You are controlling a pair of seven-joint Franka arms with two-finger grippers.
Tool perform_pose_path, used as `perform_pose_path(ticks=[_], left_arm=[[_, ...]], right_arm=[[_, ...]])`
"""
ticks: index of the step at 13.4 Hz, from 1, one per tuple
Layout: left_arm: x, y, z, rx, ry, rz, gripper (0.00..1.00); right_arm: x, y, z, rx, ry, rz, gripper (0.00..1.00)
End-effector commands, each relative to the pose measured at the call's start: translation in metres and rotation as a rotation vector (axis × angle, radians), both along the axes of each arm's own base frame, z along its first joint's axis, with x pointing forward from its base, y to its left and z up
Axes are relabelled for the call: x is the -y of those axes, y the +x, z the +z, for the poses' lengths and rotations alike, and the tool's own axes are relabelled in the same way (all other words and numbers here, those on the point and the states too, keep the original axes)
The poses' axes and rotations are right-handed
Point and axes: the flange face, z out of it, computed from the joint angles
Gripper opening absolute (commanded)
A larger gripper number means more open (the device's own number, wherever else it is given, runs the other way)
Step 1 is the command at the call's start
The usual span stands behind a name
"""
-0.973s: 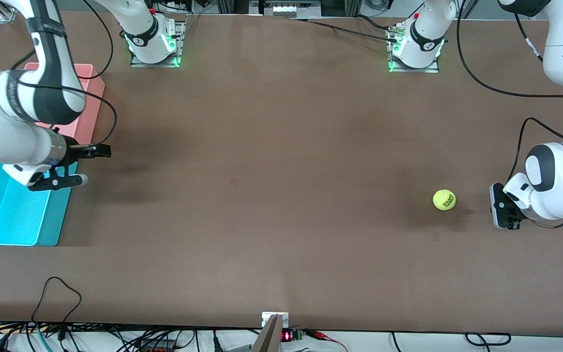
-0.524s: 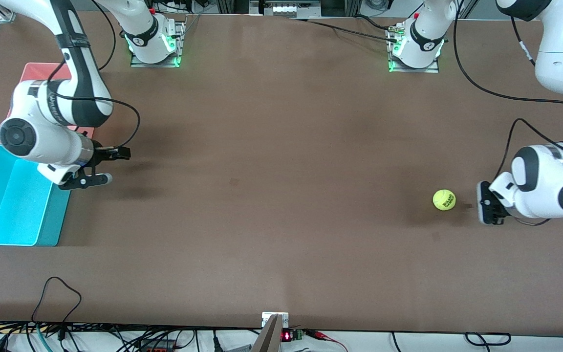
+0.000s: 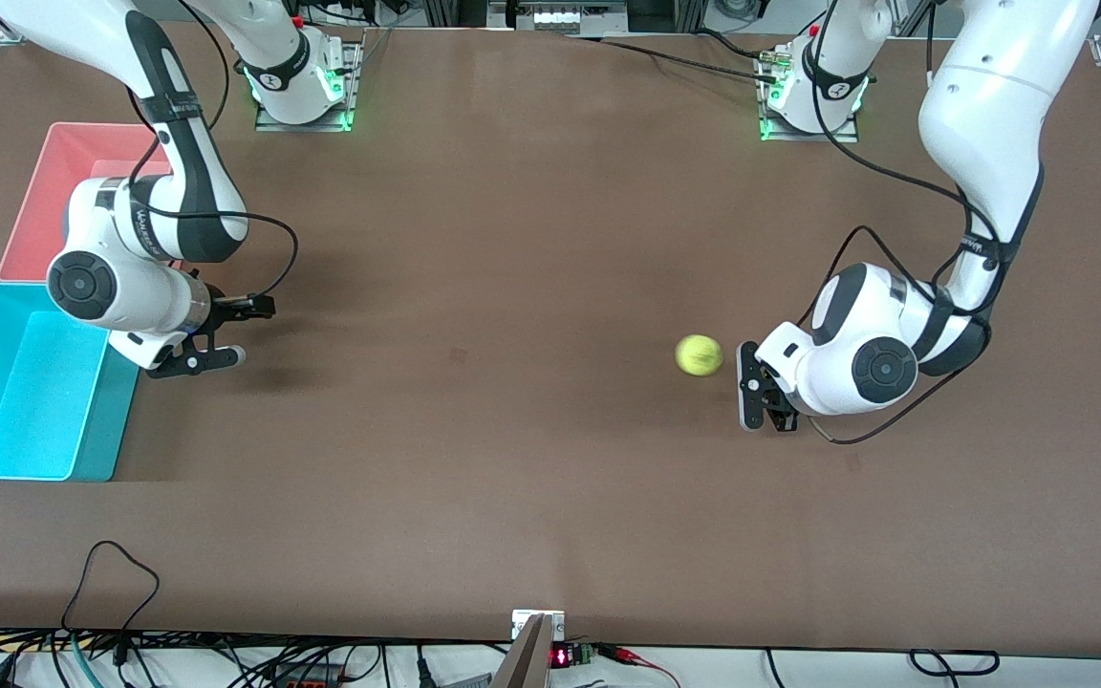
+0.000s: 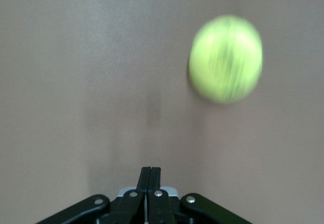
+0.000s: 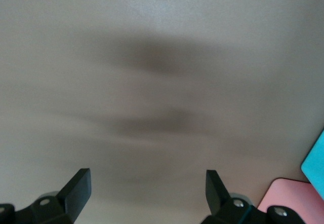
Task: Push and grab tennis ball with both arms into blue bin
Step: 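Push the tennis ball with the left gripper toward the right gripper, then lower the open right gripper over the rolling tennis ball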
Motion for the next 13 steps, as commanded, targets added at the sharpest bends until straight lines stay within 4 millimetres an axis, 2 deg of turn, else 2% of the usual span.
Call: perform_pose_path(ticks=[1, 3, 5, 6, 8, 10, 11, 13], left_arm=[[-0.091, 0.028, 0.048, 0.011, 0.020, 0.061, 0.00], [-0.126, 0.038, 0.065, 0.015, 0.025, 0.118, 0.00], [-0.155, 0.039, 0.071, 0.014, 0.057, 0.185, 0.00], [-0.162, 0.043, 0.083, 0.030, 0.067, 0.227, 0.00], [-0.165, 0.046, 0.097, 0.030, 0.074, 0.274, 0.00], [-0.167, 0.053, 0.115, 0.064, 0.074, 0.334, 0.00], [-0.168, 0.056, 0.132, 0.094, 0.072, 0.375, 0.00], [-0.169, 0.056, 0.154, 0.126, 0.083, 0.457, 0.00]], right_arm=[[-0.005, 0.002, 0.000, 0.005, 0.007, -0.001, 1.00], [-0.009, 0.000, -0.001, -0.006, 0.007, 0.002, 1.00], [-0.022, -0.007, -0.003, -0.035, 0.006, -0.012, 1.00], [-0.027, -0.018, -0.009, -0.096, 0.018, -0.024, 1.00], [-0.030, -0.037, -0.021, -0.218, 0.026, -0.031, 1.00], [-0.040, -0.066, -0.048, -0.326, 0.011, -0.006, 1.00], [-0.044, -0.078, -0.063, -0.356, 0.002, 0.002, 1.00], [-0.043, -0.083, -0.083, -0.396, -0.009, -0.001, 1.00]])
